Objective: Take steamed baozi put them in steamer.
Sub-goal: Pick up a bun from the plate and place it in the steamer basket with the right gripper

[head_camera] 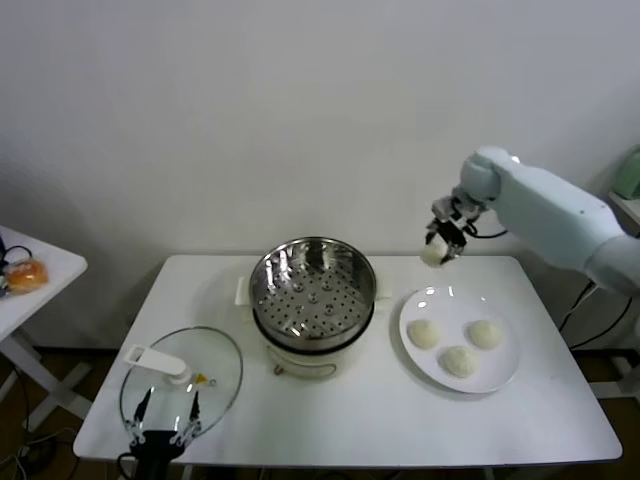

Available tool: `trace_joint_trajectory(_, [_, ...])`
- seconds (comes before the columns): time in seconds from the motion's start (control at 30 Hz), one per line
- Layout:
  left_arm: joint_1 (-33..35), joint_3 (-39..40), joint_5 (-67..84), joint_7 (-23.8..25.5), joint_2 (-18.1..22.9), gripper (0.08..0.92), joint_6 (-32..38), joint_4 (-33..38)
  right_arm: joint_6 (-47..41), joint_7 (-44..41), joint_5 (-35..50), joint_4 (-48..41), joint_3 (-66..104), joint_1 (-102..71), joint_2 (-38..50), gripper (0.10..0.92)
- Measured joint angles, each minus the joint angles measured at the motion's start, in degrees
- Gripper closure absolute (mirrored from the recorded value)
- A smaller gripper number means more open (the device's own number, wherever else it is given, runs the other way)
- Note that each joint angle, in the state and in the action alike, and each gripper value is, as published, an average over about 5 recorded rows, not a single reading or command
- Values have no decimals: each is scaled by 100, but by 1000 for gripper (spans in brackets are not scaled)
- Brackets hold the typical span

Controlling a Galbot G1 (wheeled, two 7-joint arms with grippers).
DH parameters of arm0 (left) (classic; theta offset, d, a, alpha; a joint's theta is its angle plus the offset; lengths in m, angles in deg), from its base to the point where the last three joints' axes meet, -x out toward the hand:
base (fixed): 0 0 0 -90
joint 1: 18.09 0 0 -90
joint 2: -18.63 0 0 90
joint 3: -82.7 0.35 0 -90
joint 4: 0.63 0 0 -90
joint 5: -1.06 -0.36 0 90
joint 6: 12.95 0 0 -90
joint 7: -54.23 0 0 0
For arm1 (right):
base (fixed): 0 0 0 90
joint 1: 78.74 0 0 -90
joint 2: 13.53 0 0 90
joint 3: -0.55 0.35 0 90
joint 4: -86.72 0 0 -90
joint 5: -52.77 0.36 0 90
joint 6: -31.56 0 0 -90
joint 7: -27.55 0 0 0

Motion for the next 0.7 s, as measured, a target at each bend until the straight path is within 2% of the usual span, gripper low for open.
trace_joint_trajectory(0.33, [-5, 20, -6, -50, 57, 177, -17, 65, 1021, 536, 148, 705, -630, 560, -609, 409])
trace_joint_trajectory(0.7, [-71, 30, -30, -67, 138, 177, -34, 38, 2095, 931, -427, 24, -797, 101, -1479, 406])
